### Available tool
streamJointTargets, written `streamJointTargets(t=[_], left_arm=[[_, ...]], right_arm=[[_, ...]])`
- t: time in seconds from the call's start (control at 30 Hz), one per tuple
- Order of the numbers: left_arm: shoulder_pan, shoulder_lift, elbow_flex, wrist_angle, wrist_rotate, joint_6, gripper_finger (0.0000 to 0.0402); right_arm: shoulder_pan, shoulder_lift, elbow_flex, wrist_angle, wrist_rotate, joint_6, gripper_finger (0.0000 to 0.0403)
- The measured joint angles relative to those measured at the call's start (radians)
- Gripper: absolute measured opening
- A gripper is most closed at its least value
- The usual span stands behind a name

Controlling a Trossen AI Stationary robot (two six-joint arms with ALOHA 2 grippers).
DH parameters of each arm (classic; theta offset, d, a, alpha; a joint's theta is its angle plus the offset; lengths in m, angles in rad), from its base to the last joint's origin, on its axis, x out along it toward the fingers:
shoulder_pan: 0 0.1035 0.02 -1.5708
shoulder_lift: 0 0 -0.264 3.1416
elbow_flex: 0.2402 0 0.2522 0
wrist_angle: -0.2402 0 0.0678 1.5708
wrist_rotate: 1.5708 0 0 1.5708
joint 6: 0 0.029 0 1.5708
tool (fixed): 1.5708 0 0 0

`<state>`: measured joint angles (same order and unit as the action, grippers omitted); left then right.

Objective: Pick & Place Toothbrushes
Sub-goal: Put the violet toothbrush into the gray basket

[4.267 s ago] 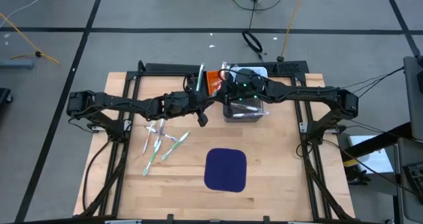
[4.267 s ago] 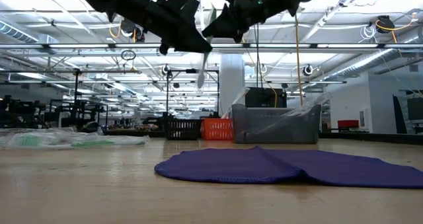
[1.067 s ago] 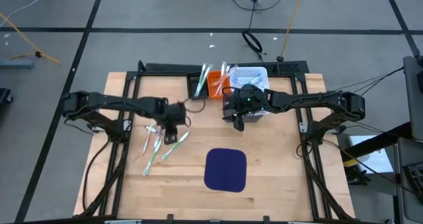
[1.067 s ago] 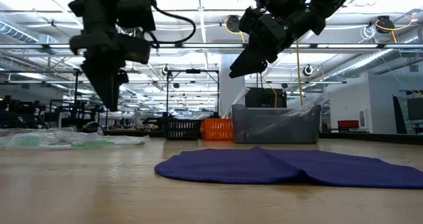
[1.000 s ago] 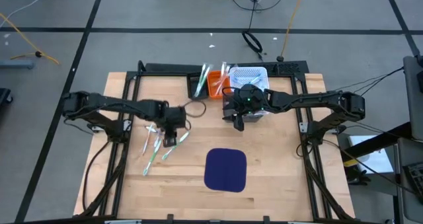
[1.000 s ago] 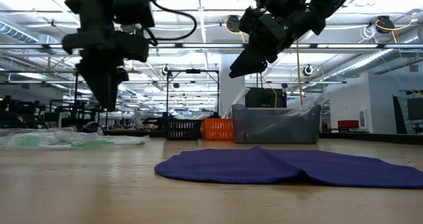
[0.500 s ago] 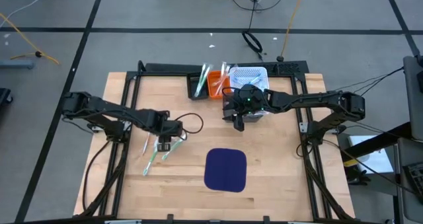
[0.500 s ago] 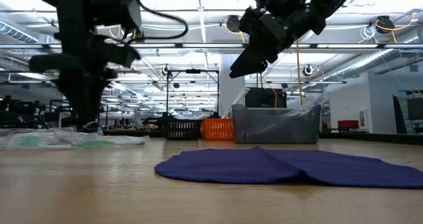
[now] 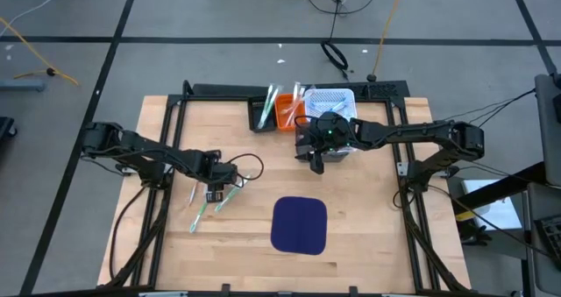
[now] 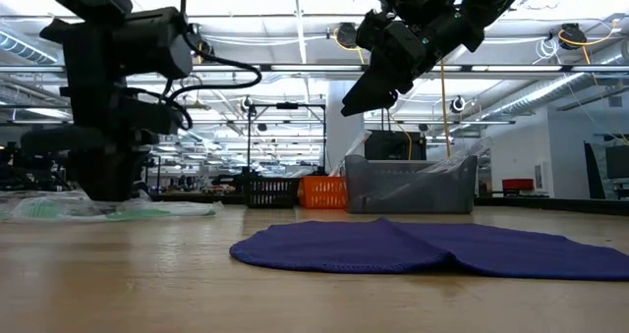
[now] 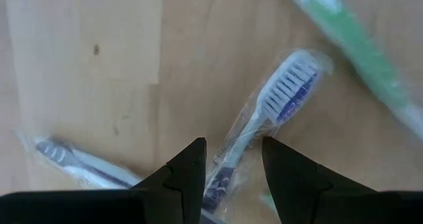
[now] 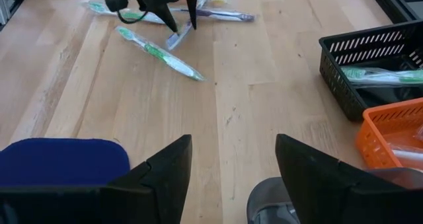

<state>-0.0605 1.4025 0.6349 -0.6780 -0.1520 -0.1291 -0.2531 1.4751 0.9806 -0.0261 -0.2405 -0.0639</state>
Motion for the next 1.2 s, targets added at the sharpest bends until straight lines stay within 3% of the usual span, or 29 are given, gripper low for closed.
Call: streamJointTargets(t=[0.17, 0.4, 0.67, 1.0, 1.2], left_arm=[[-0.001, -0.002, -0.015, 0.005, -0.009, -0.012, 0.0132], [0.000, -0.001, -0.019, 0.039, -0.013, -0.030, 0.0012], [0.000, -0.009, 0.019, 0.047, -0.107, -0.070, 0.0002], [0.000, -0.023, 0.194, 0.061, -0.245, -0.055, 0.0001], [0.001, -0.023, 0.292, 0.170, -0.296, -0.022, 0.0000]], right_arm=[[0.000, 0.000, 0.000, 0.000, 0.000, 0.000, 0.0210], [0.003, 0.000, 0.000, 0.000, -0.001, 0.029, 0.0210], [0.006, 0.000, 0.000, 0.000, 0.000, 0.025, 0.0210], [0.008, 0.000, 0.000, 0.020, 0.000, 0.025, 0.0210], [0.036, 0.000, 0.000, 0.107, 0.000, 0.021, 0.0210]])
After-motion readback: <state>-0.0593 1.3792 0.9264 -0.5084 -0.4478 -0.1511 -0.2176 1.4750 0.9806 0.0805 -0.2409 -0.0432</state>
